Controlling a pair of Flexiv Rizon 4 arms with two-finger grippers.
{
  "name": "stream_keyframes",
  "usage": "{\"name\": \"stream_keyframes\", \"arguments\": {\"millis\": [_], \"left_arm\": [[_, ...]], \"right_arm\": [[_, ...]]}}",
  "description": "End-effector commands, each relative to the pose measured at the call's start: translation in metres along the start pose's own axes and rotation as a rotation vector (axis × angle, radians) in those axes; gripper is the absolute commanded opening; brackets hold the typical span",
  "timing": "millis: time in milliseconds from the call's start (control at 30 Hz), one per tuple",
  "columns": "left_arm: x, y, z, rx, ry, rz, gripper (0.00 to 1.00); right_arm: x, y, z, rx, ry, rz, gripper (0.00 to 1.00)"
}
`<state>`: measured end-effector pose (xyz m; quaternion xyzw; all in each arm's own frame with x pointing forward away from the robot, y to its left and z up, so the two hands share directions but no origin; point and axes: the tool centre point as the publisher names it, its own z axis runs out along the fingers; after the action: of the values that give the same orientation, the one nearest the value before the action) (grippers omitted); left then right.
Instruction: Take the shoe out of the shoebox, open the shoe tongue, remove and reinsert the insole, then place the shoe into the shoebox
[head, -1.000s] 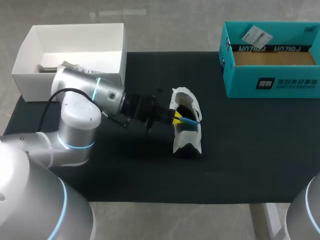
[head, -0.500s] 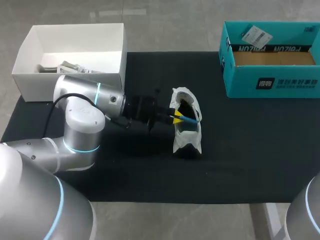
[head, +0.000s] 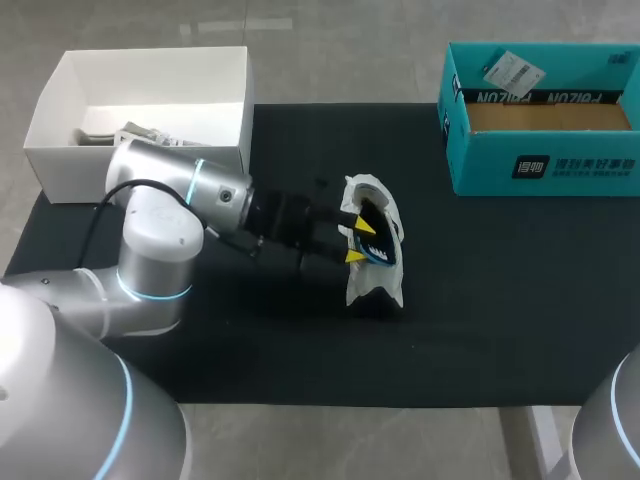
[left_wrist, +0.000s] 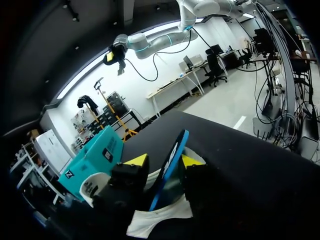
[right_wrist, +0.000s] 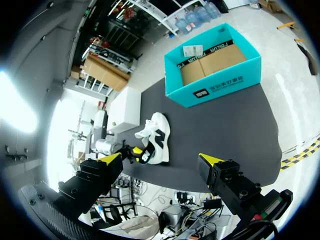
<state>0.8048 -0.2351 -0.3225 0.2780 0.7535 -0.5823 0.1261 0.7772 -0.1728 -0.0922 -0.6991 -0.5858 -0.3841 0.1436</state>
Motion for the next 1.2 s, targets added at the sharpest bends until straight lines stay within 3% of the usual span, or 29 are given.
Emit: {"name": "stream_keyframes", "arguments": {"millis": [33,567,867,967,1000,1033,1067,1200], "left_arm": [[0.0,0.001,0.0,-0.014,0.011,0.006,0.0],[-0.005,0.033,0.007,-0.094,-0.051,0.033,0.0],[-0.01,0.043,0.004,-0.123,-0.09,0.032,0.0],[-0.008,0.038,0.005,-0.111,-0.087,0.018,0.0],[-0.007,0.035,0.004,-0.109,-0.085,0.018,0.16],[-0.007,0.033,0.003,-0.109,-0.083,0.02,0.42],[-0.006,0.03,0.002,-0.101,-0.078,0.019,0.49],[-0.003,0.02,0.001,-0.084,-0.067,0.032,0.48]], "right_arm": [[0.0,0.0,0.0,0.001,-0.003,0.002,1.0],[0.0,0.0,0.0,0.001,-0.003,0.002,1.0],[0.0,0.0,0.0,0.001,-0.003,0.002,1.0],[0.0,0.0,0.0,0.001,-0.003,0.002,1.0],[0.0,0.0,0.0,0.001,-0.003,0.002,1.0],[0.0,0.0,0.0,0.001,-0.003,0.002,1.0],[0.0,0.0,0.0,0.001,-0.003,0.002,1.0],[0.0,0.0,0.0,0.001,-0.003,0.002,1.0]]}}
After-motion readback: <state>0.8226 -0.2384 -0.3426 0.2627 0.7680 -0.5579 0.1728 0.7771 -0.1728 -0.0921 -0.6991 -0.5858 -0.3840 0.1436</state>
